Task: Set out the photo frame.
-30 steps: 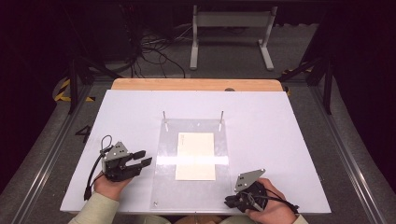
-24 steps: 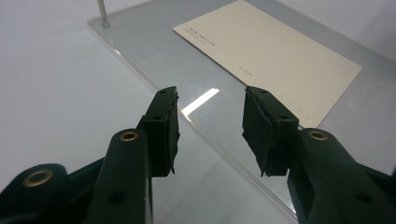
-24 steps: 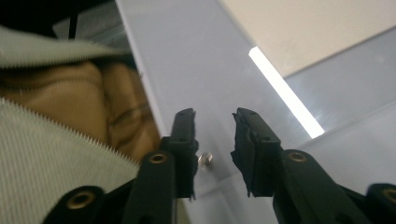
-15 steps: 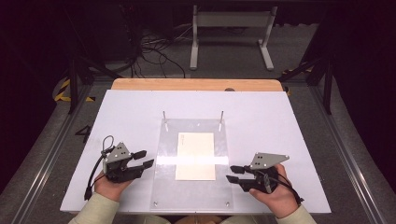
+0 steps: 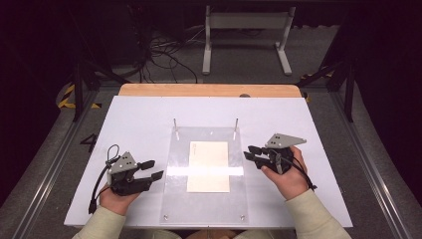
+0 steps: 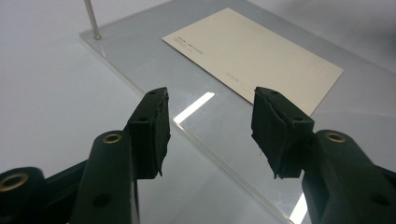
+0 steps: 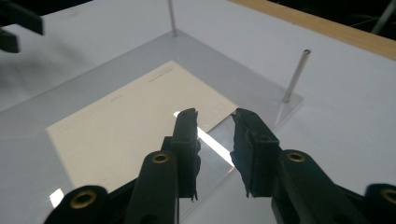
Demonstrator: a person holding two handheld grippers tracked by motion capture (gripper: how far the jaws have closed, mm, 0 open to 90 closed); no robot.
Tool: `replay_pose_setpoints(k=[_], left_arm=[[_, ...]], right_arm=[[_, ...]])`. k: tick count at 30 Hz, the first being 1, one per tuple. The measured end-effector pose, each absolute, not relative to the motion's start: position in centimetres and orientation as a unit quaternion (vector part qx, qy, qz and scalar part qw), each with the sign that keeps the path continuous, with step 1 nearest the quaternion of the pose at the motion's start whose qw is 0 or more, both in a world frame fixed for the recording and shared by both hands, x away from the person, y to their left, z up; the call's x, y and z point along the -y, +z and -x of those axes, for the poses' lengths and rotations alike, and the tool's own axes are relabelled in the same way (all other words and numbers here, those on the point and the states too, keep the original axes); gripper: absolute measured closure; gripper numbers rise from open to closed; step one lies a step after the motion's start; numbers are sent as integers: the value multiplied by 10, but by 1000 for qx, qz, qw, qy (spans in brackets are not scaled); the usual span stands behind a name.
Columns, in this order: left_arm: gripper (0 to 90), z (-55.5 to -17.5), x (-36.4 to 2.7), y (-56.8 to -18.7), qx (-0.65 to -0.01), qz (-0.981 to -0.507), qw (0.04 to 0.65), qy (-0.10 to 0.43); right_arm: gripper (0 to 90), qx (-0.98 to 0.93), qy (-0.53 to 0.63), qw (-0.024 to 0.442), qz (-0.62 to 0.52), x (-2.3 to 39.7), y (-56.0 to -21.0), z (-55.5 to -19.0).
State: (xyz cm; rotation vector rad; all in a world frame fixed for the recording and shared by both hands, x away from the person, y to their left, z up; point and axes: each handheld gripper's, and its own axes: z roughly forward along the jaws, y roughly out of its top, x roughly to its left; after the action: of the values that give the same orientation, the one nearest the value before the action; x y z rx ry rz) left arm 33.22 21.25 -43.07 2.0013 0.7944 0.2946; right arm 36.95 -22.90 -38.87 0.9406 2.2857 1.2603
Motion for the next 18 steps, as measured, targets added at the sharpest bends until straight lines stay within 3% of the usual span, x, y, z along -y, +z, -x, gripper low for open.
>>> replay_pose_setpoints(k=[8, 18], left_arm=[[465, -328, -215, -432, -323, -817, 462, 125], [465, -320, -222, -433, -330, -818, 452, 133]], right_arm=[[774, -804, 457, 192, -328, 219, -388, -409], [684, -792, 457, 241, -325, 210, -391, -441]])
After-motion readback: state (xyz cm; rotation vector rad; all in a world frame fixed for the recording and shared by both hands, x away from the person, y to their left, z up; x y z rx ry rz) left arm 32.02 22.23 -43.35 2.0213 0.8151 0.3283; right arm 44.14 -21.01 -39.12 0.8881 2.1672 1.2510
